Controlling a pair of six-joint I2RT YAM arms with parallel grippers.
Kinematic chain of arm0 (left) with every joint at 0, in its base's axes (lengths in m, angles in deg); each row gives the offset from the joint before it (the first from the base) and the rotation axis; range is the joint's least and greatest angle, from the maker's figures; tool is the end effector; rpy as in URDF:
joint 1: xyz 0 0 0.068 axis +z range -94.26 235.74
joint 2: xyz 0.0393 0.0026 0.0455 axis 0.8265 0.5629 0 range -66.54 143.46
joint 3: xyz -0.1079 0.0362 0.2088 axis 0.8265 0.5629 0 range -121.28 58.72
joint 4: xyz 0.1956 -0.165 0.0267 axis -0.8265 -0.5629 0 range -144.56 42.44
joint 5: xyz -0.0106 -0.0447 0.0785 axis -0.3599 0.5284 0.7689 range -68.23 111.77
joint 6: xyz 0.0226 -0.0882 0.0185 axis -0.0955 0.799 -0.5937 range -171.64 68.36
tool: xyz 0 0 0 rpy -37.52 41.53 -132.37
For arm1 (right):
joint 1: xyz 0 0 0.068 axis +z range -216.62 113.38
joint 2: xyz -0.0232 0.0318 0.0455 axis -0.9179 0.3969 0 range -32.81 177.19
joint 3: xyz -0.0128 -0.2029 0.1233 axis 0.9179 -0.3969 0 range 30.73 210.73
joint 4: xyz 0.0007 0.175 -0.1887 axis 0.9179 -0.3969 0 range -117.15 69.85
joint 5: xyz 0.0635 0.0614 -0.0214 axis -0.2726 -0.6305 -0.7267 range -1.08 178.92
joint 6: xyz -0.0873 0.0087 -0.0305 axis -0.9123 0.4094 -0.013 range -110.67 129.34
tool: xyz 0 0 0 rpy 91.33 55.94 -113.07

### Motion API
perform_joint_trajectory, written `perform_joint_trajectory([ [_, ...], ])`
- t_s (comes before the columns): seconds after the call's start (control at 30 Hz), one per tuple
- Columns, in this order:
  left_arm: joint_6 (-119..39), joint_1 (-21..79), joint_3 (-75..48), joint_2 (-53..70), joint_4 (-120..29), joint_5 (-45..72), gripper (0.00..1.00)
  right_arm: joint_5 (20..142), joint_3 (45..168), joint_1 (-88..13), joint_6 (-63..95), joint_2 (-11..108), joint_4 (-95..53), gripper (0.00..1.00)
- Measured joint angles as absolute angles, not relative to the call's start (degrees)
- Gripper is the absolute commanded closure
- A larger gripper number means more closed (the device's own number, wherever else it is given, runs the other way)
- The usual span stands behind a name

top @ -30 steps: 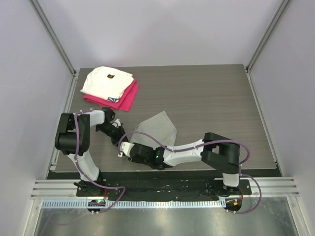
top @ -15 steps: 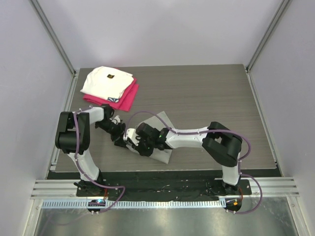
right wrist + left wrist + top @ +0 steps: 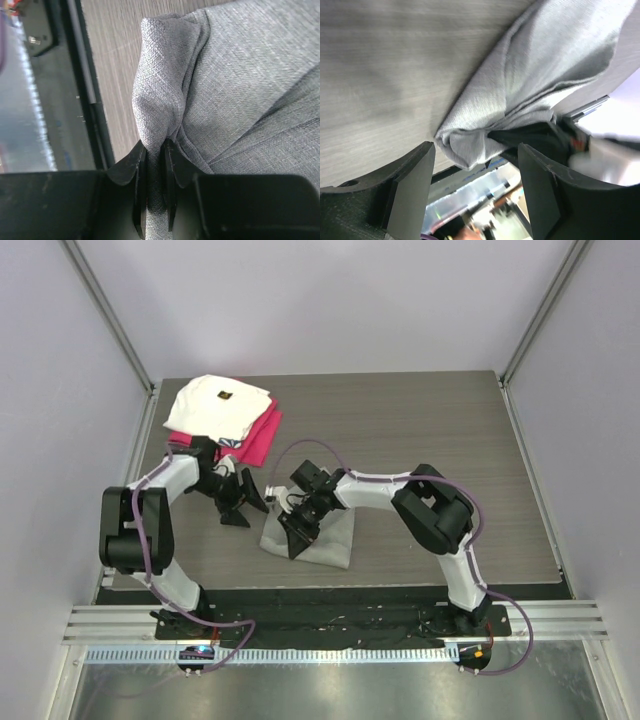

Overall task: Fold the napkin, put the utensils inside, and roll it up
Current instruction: Roll the napkin with the utensil

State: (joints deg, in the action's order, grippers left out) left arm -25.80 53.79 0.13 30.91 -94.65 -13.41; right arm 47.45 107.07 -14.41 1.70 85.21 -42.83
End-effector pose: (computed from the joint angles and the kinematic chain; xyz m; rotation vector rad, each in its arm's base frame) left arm 0.2827 -0.0578 0.0930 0.5723 -2.8629 0.9230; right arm 0.2048 0.3544 0.0761 -1.5818 2.2724 1.2042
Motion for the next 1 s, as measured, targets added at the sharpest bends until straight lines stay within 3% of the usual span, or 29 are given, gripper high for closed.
perform_joint_trajectory([
  [0.4, -23.3, 49.8, 11.7, 19.3, -84.6, -14.0, 0.33, 28.3, 115.5, -20.9, 4.1, 96.6, -51.2, 0.85],
  [0.63, -22.4, 46.4, 13.0, 20.7, -82.2, -11.5, 0.52, 23.1, 118.1, -22.2, 4.6, 100.4, -54.3, 0.86],
  [0.87, -21.8, 45.7, 13.3, 23.4, -80.9, -8.8, 0.61, 22.4, 118.6, -22.5, 4.8, 101.0, -55.2, 0.86],
  [1.0, -21.3, 45.1, 13.6, 24.3, -80.7, -8.0, 0.71, 22.9, 119.1, -22.5, 4.8, 101.0, -56.1, 0.86],
])
